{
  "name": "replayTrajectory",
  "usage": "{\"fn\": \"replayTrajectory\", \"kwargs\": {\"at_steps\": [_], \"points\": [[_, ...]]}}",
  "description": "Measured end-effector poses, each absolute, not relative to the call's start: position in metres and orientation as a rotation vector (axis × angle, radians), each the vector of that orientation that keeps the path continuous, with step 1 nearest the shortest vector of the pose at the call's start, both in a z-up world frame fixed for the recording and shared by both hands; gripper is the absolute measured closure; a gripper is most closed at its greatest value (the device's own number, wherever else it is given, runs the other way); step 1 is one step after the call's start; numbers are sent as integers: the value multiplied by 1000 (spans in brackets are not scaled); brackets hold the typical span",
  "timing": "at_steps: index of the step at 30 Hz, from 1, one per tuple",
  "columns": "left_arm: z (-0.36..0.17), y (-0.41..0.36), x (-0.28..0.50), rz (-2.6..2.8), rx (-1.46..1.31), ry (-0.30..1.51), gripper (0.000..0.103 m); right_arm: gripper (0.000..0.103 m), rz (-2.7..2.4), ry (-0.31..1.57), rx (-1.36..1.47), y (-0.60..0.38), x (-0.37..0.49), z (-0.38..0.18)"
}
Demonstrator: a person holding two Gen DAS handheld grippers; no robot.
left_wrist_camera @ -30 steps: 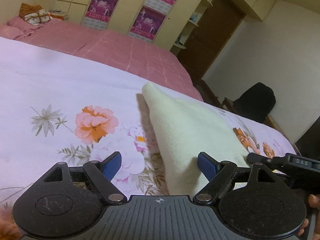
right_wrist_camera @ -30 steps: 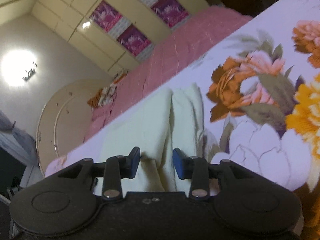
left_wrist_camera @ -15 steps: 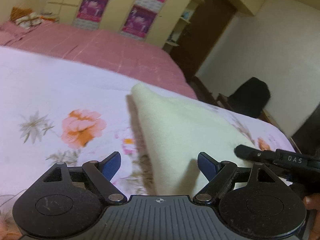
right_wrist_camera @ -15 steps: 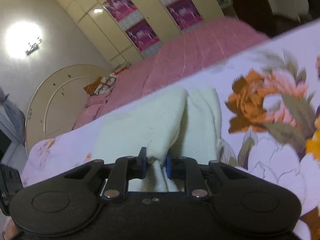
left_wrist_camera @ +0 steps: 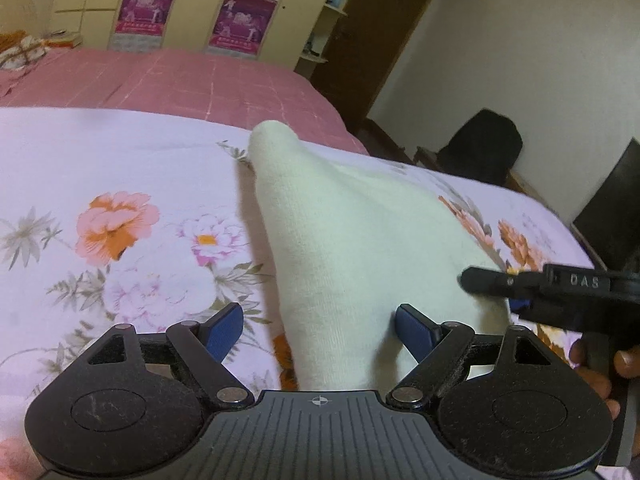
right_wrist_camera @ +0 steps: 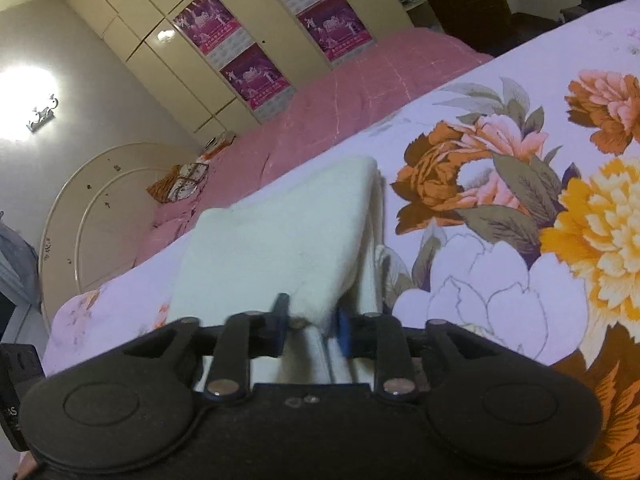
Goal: Fold small clothes
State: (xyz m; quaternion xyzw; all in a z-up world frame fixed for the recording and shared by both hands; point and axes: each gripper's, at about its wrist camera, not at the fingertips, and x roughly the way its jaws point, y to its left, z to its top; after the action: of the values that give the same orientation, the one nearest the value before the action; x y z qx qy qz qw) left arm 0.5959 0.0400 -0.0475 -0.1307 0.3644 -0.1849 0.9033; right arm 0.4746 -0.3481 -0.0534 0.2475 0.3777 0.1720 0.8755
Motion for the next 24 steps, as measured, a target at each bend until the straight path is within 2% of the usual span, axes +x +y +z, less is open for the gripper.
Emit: {"fn": "replayTrajectory", "kwargs": {"at_steps": [6, 9, 10, 15, 17, 18, 21, 24], "points": [[-52, 52, 586, -362, -301, 753, 20, 67, 428, 828, 567, -354, 467, -61], [-53, 46, 585, -363, -289, 757, 20, 85, 409, 837, 496, -346, 465, -60], [-51, 44, 584, -369, -290, 760, 20, 88, 406, 840, 472, -344, 466, -58], [-51, 32, 575, -400, -245, 774, 20, 91, 363, 850, 418, -353, 468, -44], [-52, 33, 570, -396, -249, 777, 20, 89, 380, 883, 448, -356, 471, -48], [-51, 34, 567, -394, -259, 775, 20, 84, 388, 896, 461, -357, 469, -48], [-51, 43, 552, -380, -279, 769, 20, 60, 380, 871, 498, -367, 447, -41], [-53, 54, 538, -372, -292, 770, 20, 61, 380, 878, 550, -382, 416, -47]]}}
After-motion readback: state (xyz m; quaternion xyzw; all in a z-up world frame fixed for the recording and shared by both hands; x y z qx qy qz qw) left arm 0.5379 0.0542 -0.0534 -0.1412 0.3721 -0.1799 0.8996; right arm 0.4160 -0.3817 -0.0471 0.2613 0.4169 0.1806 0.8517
